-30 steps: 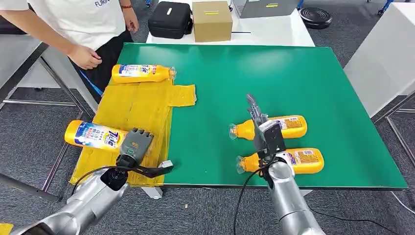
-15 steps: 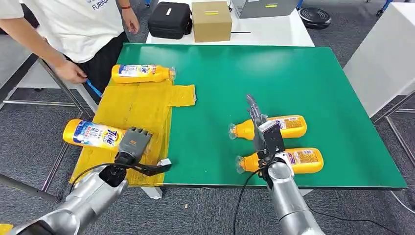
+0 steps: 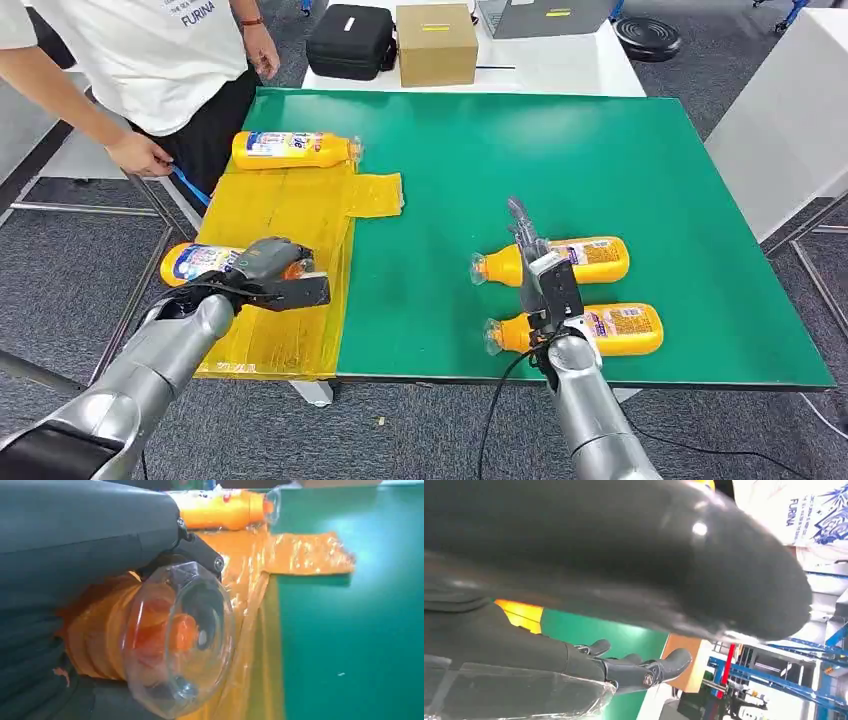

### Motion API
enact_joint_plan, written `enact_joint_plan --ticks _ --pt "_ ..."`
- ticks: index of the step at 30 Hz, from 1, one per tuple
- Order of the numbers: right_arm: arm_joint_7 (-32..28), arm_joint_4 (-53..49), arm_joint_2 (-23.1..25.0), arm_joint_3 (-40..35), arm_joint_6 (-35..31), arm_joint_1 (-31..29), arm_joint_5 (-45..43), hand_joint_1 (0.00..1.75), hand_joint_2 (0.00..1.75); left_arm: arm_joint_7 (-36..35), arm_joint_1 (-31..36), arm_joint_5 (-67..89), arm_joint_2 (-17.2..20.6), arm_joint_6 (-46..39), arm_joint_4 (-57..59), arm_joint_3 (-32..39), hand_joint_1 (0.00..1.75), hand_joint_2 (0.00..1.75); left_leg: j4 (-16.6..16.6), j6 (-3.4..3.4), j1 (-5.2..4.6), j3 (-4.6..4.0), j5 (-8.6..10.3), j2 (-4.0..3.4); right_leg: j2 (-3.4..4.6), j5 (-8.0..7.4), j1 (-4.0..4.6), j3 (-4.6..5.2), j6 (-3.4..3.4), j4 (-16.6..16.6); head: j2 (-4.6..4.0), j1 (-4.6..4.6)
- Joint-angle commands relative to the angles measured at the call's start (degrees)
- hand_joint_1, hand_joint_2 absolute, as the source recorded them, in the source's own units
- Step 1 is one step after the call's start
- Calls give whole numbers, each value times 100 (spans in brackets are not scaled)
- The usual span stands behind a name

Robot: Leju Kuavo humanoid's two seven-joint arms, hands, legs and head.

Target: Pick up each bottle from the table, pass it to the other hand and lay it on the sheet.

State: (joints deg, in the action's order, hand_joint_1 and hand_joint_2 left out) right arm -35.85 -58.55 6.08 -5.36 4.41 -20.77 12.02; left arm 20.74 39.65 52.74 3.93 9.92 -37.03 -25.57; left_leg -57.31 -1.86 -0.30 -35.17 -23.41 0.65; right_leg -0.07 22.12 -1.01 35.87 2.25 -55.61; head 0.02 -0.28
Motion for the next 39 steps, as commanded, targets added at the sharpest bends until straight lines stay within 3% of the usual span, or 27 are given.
enact_joint_plan --ticks 1,19,25,31,36,39 --pt "-7 217 -126 -96 -73 -40 -22 0 0 -10 62 -665 16 152 -324 -302 175 175 -2 7 5 11 -6 -3 0 5 6 -13 -6 2 0 0" --pt "43 205 -154 -36 -40 1 -1 0 0 -355 -314 -590 66 -602 -1006 -738 175 175 -3 10 8 19 -12 -10 4 11 9 -20 -9 3 0 0" --pt "66 243 -80 -8 52 -26 29 0 0 -1327 -459 648 -40 -1797 -926 -1105 175 175 -1 10 6 24 -14 -11 3 14 8 -24 -9 3 0 2" --pt "70 200 -71 -1 66 15 46 0 0 -1379 -508 756 -84 -1852 -874 -1051 175 175 -1 10 7 18 -13 -11 3 13 9 -17 -9 3 0 2" --pt "125 132 -28 12 121 55 115 0 0 -2120 -624 1988 -164 -2530 -799 -1103 175 175 -2 11 9 18 -15 -12 4 14 11 -19 -10 4 0 2" --pt "136 145 -4 3 134 74 130 0 0 -2159 -689 2076 -301 -2489 -655 -1014 175 175 3 6 3 3 -5 -8 2 6 4 -2 -5 4 0 0"
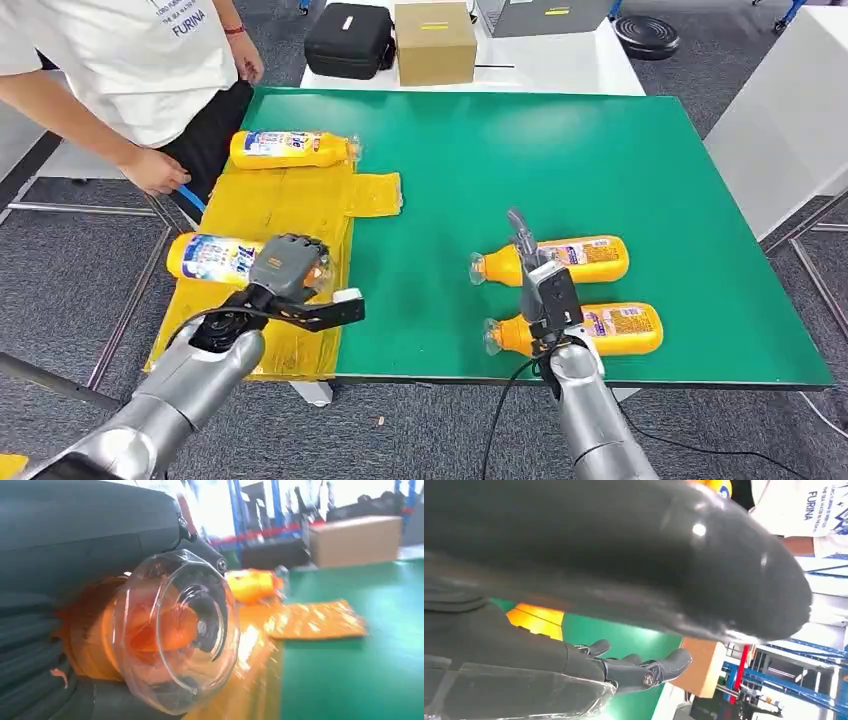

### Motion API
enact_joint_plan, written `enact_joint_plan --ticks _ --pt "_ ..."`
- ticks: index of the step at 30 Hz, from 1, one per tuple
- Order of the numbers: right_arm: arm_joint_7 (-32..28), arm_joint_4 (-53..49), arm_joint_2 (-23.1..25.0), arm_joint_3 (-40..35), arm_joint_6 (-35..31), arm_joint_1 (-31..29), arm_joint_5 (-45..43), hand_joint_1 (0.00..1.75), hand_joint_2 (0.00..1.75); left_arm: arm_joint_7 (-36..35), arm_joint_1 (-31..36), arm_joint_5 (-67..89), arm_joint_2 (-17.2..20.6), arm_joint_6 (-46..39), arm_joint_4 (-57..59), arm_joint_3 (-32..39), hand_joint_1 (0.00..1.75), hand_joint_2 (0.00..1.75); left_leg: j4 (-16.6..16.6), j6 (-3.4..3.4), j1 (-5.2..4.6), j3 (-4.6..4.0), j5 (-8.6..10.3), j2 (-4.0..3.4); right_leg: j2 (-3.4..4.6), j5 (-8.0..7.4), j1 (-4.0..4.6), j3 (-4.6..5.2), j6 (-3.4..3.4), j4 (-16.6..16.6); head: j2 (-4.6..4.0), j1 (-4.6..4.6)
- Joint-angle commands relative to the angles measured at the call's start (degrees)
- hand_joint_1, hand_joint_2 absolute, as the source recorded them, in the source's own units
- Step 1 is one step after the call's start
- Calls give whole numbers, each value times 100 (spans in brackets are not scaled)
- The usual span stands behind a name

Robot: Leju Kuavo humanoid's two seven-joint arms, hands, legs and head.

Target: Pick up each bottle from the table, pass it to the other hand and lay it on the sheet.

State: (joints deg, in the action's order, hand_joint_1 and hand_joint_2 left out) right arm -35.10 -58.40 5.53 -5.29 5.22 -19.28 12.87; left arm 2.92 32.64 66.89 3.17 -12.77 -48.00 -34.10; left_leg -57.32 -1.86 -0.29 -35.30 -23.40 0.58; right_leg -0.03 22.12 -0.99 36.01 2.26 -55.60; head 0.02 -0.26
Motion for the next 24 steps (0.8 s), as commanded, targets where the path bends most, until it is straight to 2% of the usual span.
enact_joint_plan --ticks 1,7,9,17,24 --pt "63 140 53 -6 47 -75 52 0 0 -247 -15 598 -260 -143 470 -54 175 175 1 9 6 26 -12 1 -5 13 6 -28 -8 3 0 0" --pt "58 204 50 -11 42 -151 81 0 0 126 -174 372 -286 82 391 259 175 175 1 7 4 13 -8 -8 5 5 5 -13 -6 3 0 0" --pt "54 202 65 -9 56 -159 84 0 0 14 -218 492 -263 42 312 234 175 175 0 8 5 17 -11 -9 5 8 5 -17 -7 2 0 0" --pt "35 293 80 -11 72 -210 83 0 0 327 -247 87 -271 449 390 322 175 175 -5 11 8 24 -18 -11 7 13 9 -26 -10 -1 0 0" --pt "20 355 93 -35 76 -278 92 0 0 152 -154 136 -277 327 741 317 175 175 -4 12 8 25 -17 -14 9 12 9 -26 -10 -1 0 0"
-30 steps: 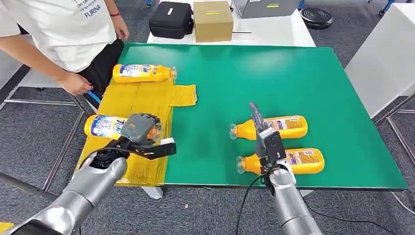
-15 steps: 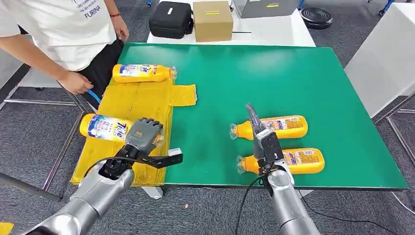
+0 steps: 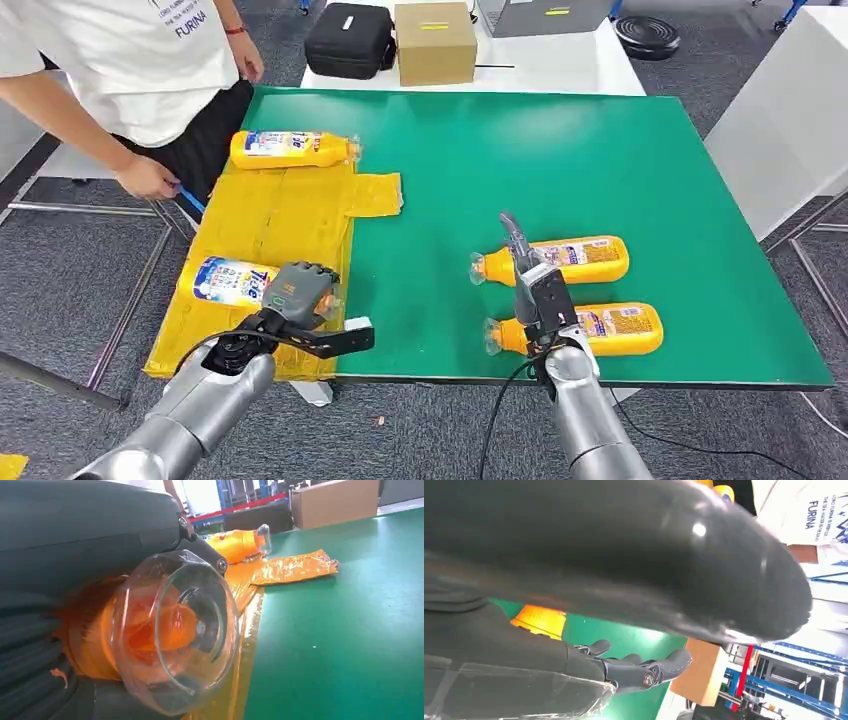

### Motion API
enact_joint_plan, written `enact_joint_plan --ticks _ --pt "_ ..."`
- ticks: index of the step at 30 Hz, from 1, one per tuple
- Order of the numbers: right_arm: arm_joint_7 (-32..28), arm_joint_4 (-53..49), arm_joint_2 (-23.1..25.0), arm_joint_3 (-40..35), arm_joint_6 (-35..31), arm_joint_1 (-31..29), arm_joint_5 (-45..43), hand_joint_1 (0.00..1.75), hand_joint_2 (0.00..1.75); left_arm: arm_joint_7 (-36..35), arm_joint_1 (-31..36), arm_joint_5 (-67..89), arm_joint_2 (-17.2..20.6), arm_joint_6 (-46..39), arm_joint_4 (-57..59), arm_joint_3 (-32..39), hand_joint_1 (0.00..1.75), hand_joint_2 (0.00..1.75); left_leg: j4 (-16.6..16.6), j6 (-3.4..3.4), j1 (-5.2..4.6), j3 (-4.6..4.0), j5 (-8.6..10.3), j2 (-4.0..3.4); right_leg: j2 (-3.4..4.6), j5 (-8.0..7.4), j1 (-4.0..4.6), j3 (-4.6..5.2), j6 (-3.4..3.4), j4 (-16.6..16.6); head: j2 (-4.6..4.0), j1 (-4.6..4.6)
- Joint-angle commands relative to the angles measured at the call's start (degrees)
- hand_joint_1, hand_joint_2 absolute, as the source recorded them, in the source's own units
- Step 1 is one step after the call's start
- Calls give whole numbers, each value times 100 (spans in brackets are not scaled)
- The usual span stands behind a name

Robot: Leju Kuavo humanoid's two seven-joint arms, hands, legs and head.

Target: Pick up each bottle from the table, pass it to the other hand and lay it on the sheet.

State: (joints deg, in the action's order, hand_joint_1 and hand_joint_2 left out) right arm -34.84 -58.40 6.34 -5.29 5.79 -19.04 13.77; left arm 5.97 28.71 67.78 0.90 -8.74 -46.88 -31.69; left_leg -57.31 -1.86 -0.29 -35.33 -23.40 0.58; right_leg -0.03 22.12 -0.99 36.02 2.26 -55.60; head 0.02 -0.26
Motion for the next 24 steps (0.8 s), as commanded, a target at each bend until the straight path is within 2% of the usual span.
enact_joint_plan --ticks 1,12,13,14,15,17,24 --pt "-6 361 12 -40 15 -312 4 0 0 -208 256 101 -55 -149 688 66 175 175 1 8 3 19 -9 -10 7 6 4 -16 -7 1 0 0" --pt "-18 446 -58 -81 67 -361 -42 0 0 -262 279 134 -64 -179 879 117 175 175 -2 6 5 13 -8 -9 6 5 5 -12 -5 1 0 0" --pt "-23 464 -70 -81 69 -362 -49 0 0 -256 271 119 -69 -209 905 141 138 175 -5 10 8 26 -16 -12 7 12 9 -26 -9 -1 0 0" --pt "-42 507 -82 -98 68 -372 -75 0 0 -259 294 155 -89 -260 1038 158 28 175 -4 10 7 24 -14 -10 6 10 8 -24 -9 -1 0 0" --pt "-50 528 -85 -104 65 -378 -85 0 0 -227 290 140 -100 -240 1090 181 14 175 -1 9 7 23 -11 -8 4 8 8 -23 -8 2 0 -2" --pt "-63 550 -83 -103 58 -386 -100 0 0 -178 290 136 -109 -233 1161 187 9 175 0 10 7 28 -12 -11 6 9 7 -27 -9 3 0 -2" --pt "-63 550 -83 -103 58 -386 -100 0 0 -178 290 136 -109 -233 1161 187 9 175 1 8 4 21 -9 -11 7 6 5 -19 -7 2 0 -2"
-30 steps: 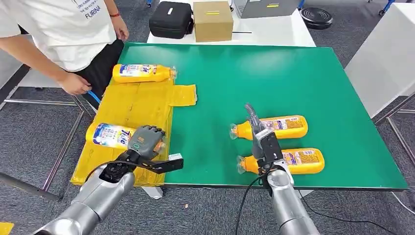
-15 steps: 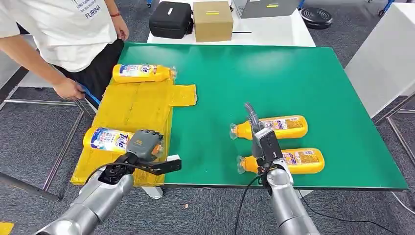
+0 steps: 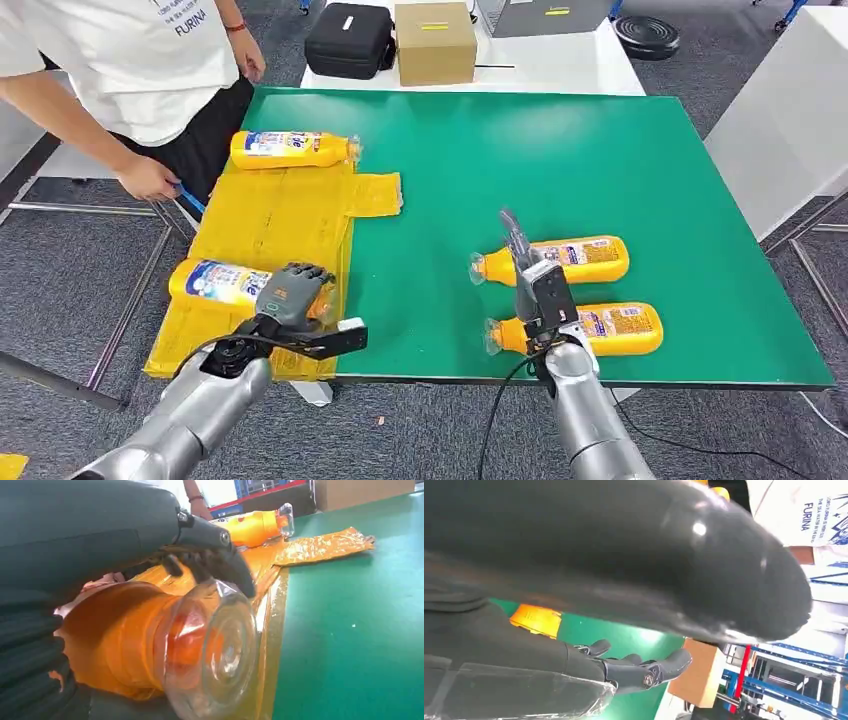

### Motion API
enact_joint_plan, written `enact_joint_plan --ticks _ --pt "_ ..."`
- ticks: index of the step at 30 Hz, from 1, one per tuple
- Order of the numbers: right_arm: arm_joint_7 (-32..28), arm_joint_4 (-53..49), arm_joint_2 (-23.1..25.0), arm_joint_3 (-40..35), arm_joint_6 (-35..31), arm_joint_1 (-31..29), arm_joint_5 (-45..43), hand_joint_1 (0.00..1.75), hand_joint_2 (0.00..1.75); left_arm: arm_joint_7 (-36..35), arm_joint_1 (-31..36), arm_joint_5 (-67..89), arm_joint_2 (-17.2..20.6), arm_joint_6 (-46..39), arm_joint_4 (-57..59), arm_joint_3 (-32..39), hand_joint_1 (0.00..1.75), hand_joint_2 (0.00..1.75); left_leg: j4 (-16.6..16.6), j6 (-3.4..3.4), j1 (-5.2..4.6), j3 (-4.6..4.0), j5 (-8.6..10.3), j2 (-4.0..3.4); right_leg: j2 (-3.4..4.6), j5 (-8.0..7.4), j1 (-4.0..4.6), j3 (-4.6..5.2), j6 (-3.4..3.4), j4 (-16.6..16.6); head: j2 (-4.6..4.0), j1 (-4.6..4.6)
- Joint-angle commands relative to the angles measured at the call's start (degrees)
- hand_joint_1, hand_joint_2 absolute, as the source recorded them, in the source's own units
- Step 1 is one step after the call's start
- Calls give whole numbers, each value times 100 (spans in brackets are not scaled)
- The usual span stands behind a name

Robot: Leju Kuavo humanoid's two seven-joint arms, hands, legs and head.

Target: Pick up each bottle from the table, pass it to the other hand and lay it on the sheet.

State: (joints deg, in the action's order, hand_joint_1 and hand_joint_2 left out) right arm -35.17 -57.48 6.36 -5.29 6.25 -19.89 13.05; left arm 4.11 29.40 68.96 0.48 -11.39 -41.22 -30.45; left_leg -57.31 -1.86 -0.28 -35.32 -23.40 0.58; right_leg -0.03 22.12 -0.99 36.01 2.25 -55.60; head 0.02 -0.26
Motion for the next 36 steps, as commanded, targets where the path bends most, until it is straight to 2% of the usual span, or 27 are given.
enact_joint_plan --ticks 1,19,25,36 --pt "-30 458 -85 -103 12 -300 -27 0 0 8 221 18 -67 31 595 62 2 175 -3 11 7 29 -16 -14 9 11 8 -28 -10 2 0 0" --pt "-65 336 -115 -70 -22 -159 -118 0 0 200 393 -58 -82 241 900 -25 0 175 1 11 7 35 -15 -10 5 12 8 -33 -10 4 0 0" --pt "-103 371 -100 -28 -42 -159 -162 0 0 352 499 27 254 880 640 -386 0 175 2 7 4 20 -8 -10 6 5 5 -17 -7 4 0 -2" --pt "-130 433 -82 -19 -25 -201 -155 0 0 489 303 -96 606 1230 103 -651 0 175 3 18 10 56 -25 -36 30 15 12 -45 -16 4 0 -2"
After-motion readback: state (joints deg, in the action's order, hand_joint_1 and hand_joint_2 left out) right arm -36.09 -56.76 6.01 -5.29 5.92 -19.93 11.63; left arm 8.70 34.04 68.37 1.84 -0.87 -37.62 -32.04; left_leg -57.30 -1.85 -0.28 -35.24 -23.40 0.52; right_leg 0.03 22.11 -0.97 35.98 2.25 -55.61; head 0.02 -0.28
